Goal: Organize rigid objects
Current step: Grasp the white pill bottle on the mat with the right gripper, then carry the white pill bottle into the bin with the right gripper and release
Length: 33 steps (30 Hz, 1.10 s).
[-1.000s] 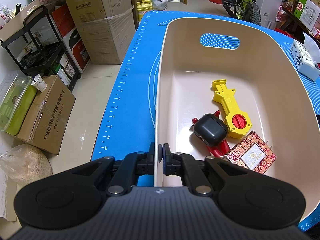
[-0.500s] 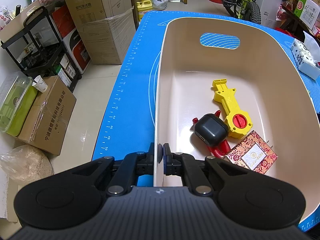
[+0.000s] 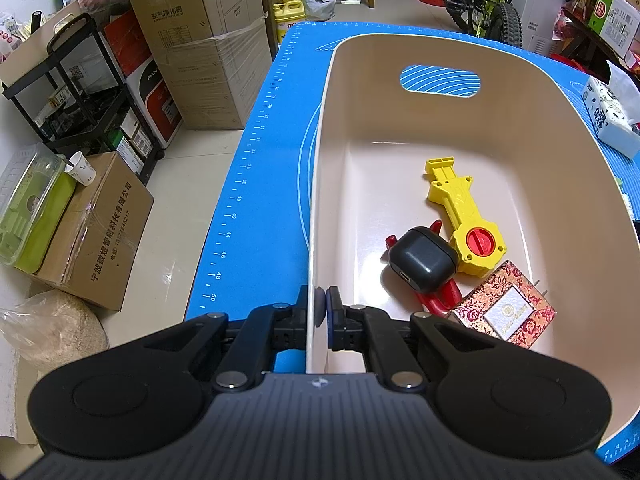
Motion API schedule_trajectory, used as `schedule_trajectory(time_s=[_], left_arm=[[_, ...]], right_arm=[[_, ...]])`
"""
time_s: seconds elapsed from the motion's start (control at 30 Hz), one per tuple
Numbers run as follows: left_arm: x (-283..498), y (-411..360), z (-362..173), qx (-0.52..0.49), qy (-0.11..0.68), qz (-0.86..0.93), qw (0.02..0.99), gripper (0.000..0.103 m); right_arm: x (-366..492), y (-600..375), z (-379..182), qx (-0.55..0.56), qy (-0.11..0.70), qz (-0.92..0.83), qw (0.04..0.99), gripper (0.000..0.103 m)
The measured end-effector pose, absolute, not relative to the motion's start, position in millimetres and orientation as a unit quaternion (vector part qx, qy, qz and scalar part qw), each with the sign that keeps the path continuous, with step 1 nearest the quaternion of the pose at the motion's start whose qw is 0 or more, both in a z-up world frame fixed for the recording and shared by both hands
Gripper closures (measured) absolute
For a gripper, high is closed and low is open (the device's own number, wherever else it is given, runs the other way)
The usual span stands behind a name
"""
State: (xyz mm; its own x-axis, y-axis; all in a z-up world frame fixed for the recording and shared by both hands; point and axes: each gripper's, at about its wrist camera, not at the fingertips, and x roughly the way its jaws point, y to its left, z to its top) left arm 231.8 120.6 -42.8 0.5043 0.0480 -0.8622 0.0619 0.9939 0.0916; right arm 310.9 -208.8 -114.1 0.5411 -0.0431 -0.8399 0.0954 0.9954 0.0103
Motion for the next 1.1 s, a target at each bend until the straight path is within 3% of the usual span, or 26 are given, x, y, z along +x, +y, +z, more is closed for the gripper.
schedule_trajectory(time_s=[0.57,1.1], left_arm=[[231.9,120.8,-42.9,0.055,0.498,-0.003,0.866,0.094],[231.7,119.7,-43.2,0.057,0.498,-0.002,0.866,0.094]], right_arm=[[298.9,-201.7,-79.9,0.03,0.477,-0.052,0.877,0.059],[265.3,-136.5,8.0,0.066,0.322,0.036,0.944,0.059]])
